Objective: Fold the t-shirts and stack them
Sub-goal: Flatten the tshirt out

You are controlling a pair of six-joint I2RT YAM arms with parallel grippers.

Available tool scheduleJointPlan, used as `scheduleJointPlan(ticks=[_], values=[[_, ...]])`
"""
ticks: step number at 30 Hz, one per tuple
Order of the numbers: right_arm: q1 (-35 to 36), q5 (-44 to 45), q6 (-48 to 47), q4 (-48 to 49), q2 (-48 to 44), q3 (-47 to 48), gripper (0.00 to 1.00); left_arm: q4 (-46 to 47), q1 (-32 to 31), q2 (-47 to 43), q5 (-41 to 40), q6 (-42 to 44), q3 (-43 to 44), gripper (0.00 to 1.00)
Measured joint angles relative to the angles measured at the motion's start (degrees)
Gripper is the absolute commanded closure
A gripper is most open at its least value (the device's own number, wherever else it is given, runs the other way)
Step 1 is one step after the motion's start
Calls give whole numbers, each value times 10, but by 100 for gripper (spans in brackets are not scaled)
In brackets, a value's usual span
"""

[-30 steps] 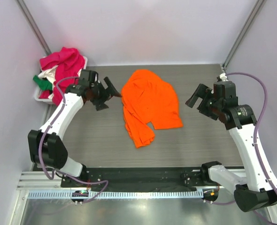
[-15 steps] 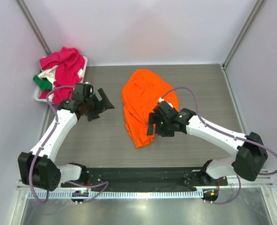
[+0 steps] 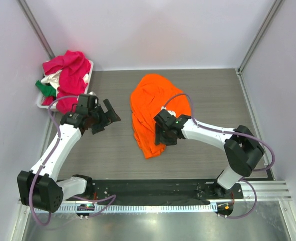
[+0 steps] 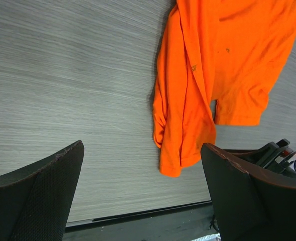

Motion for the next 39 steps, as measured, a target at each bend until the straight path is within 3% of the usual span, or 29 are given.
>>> scheduleJointPlan(ticks=[5,10,21,31,37,39], values=[[0,3,-5,19,4,0,50,4,0,0,0,0,-6,1],[0,5,-6,30,19,0,51,5,0,0,0,0,-8,1],[0,33,-11,31,18,-3,42,8,0,-16,0,0,-17,2],[0,37,-21,40,17,-14,58,10,0,-18,3,-1,-25,3],[0,34,-25,49,23,-14,78,10,0,-18,4,-1,-29,4],[0,32,-28,51,24,-14,91,10,0,-18,4,-1,-30,4]])
